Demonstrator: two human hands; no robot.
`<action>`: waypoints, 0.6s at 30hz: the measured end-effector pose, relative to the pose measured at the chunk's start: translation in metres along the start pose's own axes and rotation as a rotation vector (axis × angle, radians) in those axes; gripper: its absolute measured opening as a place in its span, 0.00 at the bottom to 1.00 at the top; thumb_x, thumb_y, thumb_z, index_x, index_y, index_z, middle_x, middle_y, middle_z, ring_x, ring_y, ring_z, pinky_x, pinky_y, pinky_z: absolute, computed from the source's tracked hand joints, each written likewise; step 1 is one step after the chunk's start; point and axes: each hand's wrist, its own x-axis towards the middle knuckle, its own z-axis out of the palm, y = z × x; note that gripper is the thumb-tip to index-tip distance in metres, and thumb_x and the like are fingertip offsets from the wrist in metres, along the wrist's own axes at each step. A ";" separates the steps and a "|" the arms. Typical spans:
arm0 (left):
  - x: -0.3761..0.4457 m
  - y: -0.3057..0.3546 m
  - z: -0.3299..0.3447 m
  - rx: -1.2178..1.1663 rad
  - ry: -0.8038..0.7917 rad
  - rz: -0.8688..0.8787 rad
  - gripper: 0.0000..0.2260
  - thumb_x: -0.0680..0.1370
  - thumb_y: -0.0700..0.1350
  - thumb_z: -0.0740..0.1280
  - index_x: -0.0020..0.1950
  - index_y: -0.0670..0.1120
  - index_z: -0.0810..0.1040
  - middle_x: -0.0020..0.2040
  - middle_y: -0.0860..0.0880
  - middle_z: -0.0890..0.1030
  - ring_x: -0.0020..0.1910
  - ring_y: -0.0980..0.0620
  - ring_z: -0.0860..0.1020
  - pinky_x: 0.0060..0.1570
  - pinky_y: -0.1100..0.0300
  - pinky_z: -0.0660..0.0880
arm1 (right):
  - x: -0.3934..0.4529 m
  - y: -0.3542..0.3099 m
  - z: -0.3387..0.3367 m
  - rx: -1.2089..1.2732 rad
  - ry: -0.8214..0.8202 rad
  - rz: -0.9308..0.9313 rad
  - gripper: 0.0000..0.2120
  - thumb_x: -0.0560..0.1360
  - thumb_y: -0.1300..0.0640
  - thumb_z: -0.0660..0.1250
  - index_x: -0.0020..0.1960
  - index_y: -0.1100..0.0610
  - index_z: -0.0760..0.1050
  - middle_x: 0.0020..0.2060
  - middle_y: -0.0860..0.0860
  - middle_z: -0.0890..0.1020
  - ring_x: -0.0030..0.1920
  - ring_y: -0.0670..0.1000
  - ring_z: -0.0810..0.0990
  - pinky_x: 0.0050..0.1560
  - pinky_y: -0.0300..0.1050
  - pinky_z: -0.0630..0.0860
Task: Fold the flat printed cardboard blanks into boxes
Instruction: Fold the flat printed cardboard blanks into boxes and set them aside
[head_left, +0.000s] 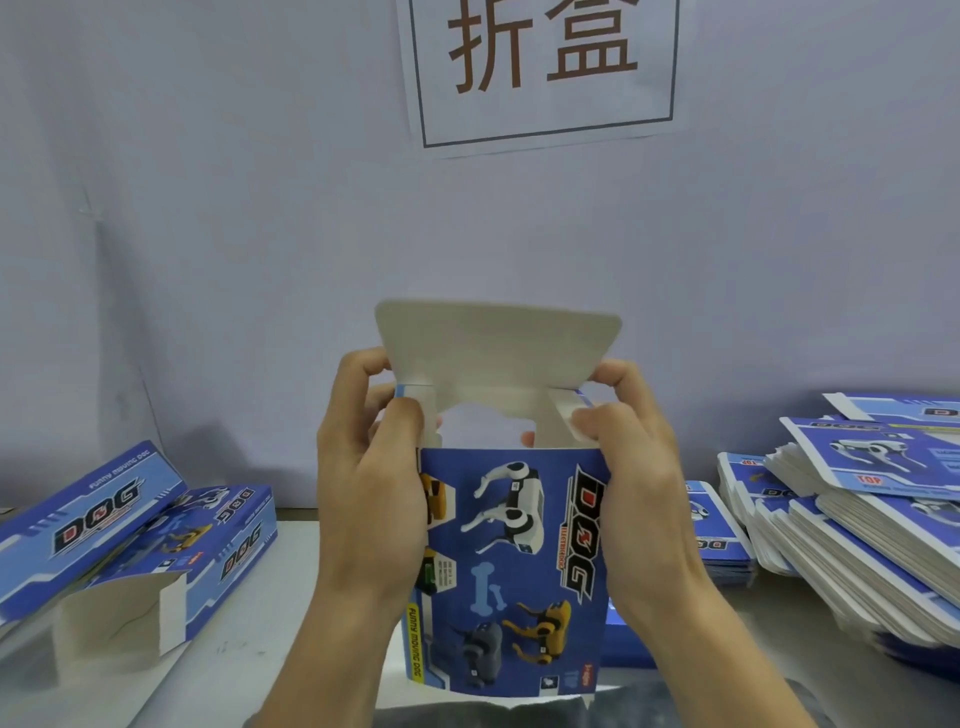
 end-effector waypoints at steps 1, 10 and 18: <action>0.000 0.000 0.000 0.001 0.013 0.025 0.08 0.77 0.42 0.60 0.40 0.52 0.74 0.34 0.53 0.78 0.34 0.52 0.78 0.25 0.63 0.72 | 0.001 0.002 -0.001 0.004 0.034 -0.026 0.11 0.71 0.53 0.56 0.44 0.47 0.77 0.37 0.62 0.80 0.36 0.62 0.78 0.37 0.53 0.73; -0.004 -0.010 0.002 -0.057 0.072 0.147 0.09 0.75 0.44 0.60 0.45 0.41 0.77 0.47 0.49 0.85 0.40 0.57 0.83 0.31 0.66 0.75 | -0.003 0.014 -0.006 0.131 0.066 -0.055 0.17 0.74 0.45 0.55 0.44 0.52 0.79 0.44 0.58 0.85 0.41 0.58 0.84 0.39 0.51 0.78; 0.002 -0.003 -0.006 -0.095 0.088 -0.118 0.13 0.75 0.54 0.59 0.56 0.64 0.76 0.42 0.52 0.84 0.40 0.50 0.82 0.33 0.57 0.79 | 0.000 0.004 -0.016 -0.135 -0.189 -0.140 0.37 0.74 0.48 0.74 0.75 0.37 0.58 0.54 0.31 0.82 0.52 0.39 0.84 0.51 0.37 0.81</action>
